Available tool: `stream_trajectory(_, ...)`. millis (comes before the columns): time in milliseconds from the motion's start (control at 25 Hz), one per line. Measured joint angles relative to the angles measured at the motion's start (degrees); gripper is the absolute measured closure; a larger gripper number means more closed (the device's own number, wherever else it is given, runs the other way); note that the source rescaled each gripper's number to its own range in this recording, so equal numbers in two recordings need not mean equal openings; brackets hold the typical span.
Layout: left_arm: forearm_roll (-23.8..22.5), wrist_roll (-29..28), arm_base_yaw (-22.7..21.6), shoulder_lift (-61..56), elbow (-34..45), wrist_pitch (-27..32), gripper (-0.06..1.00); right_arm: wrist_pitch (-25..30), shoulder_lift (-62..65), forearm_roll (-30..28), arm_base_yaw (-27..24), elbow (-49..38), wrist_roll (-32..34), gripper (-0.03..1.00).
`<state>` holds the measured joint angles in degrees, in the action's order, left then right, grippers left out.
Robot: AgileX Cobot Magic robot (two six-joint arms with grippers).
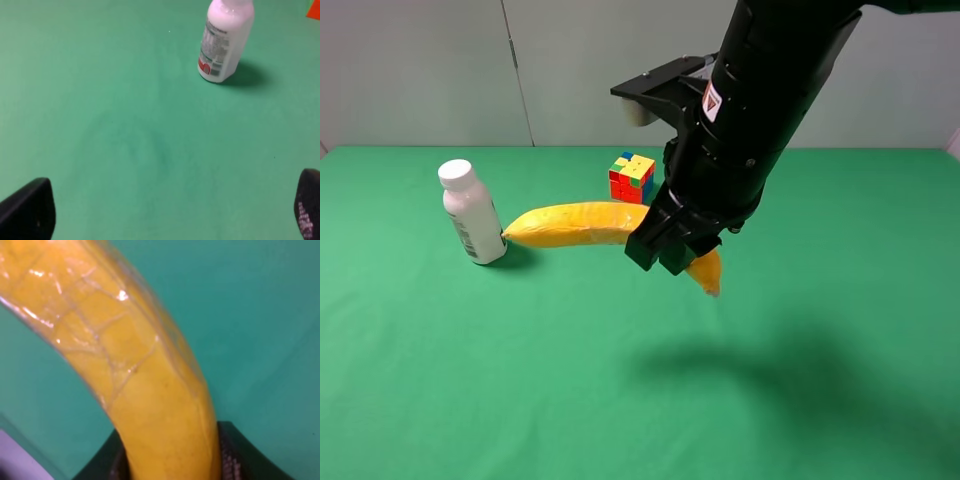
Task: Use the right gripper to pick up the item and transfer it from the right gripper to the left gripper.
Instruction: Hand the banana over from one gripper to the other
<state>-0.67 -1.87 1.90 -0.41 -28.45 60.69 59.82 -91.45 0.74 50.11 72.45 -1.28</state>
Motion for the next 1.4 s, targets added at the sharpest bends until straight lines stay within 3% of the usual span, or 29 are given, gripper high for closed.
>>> stream_trajectory(400,9.35,7.83,0.0,1.93,-3.2,0.07,0.02,0.12,0.0,-0.15,0.0,0.0,0.0,0.97)
stream_trajectory(840,16.09,24.4,0.25,29.76,-11.37,0.21,0.02,0.61,0.0,-0.15,0.0,0.0,-0.15,0.97)
stream_trajectory(1120,16.66,33.49,10.65,44.57,-15.27,-0.45,0.02,1.3,0.0,-0.15,0.0,0.0,-0.57,0.97)
stream_trajectory(1400,12.38,35.06,19.25,56.84,-21.8,-0.84,0.02,1.82,0.0,-0.15,0.0,0.0,-0.57,0.97)
